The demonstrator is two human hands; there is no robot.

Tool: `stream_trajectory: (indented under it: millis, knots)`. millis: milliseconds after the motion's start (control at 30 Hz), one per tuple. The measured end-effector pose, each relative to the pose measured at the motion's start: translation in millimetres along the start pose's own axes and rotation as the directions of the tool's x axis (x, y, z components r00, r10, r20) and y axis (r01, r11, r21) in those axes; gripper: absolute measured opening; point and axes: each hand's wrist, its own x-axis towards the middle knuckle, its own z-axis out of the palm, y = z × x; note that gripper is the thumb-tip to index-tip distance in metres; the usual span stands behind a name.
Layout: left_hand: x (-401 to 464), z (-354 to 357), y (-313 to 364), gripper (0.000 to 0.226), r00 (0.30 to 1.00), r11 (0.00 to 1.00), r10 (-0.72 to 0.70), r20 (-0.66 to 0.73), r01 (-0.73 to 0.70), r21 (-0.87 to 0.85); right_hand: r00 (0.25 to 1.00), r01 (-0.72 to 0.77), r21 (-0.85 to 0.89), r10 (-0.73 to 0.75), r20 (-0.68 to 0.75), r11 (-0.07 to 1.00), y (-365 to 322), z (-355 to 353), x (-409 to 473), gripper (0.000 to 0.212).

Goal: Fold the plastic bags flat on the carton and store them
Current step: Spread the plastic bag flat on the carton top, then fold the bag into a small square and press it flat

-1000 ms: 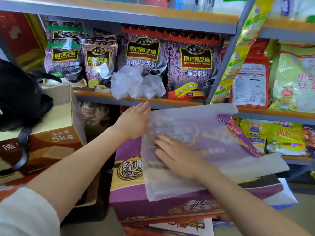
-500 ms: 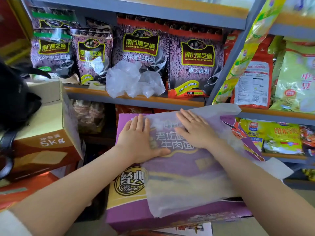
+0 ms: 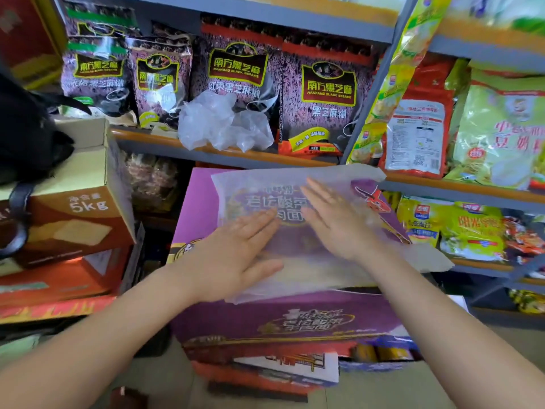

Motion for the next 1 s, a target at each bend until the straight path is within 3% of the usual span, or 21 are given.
stream_trajectory:
  millis: [67,167,300,367,433,500,567,633,733,800,900,1000]
  knots:
    - [-14,10,16,0.108,0.998,0.998,-0.058,0.017,0.058,0.036,0.982,0.163,0.069,-0.169,0.086,0.984,-28,9,-21,0.077]
    - [-33,28,26,0.097,0.993,0.978,-0.114,-0.042,0.12,0.169,0.96,0.223,-0.031,-0.214,0.178,0.974,-30,26,-47,0.09]
    - [-57,50,34,0.061,0.981,0.97,-0.134,-0.144,0.159,0.185,0.981,0.099,-0.154,-0.07,0.183,0.983,3,29,-68,0.099]
    - [-64,56,36,0.046,0.958,0.977,-0.097,-0.27,0.143,0.156,0.986,0.005,-0.167,0.023,0.166,0.986,19,26,-72,0.085]
    - [-67,56,35,0.045,0.939,0.983,-0.093,-0.332,0.139,0.118,0.983,-0.094,-0.152,0.116,0.143,0.984,30,23,-72,0.066]
    - [-66,52,35,0.051,0.935,0.991,-0.104,-0.339,0.127,0.046,0.991,-0.092,-0.095,0.1,0.084,0.991,33,18,-77,0.064]
    - [-65,47,36,0.056,0.922,0.992,-0.127,-0.365,0.109,-0.071,0.996,0.062,-0.065,-0.057,0.072,0.996,27,8,-87,0.075]
    - [-67,40,39,0.053,0.867,0.977,-0.175,-0.466,0.093,-0.194,0.978,0.178,-0.092,-0.166,0.124,0.98,21,-2,-97,0.081]
    - [-70,33,44,0.044,0.772,0.908,-0.326,-0.545,0.096,-0.407,0.982,0.168,-0.149,-0.152,0.115,0.974,25,-15,-104,0.048]
    - [-70,29,45,0.038,0.699,0.832,-0.44,-0.564,0.081,-0.549,0.982,0.179,-0.078,-0.173,0.073,0.981,29,-24,-103,0.024]
    - [-67,21,47,0.018,0.62,0.781,-0.536,-0.573,0.105,-0.616,0.967,0.189,0.101,-0.203,0.153,0.977,27,-46,-98,0.018]
    - [-62,12,48,0.02,0.581,0.753,-0.581,-0.57,0.118,-0.648,0.951,0.172,0.252,-0.227,0.211,0.952,20,-71,-84,0.028]
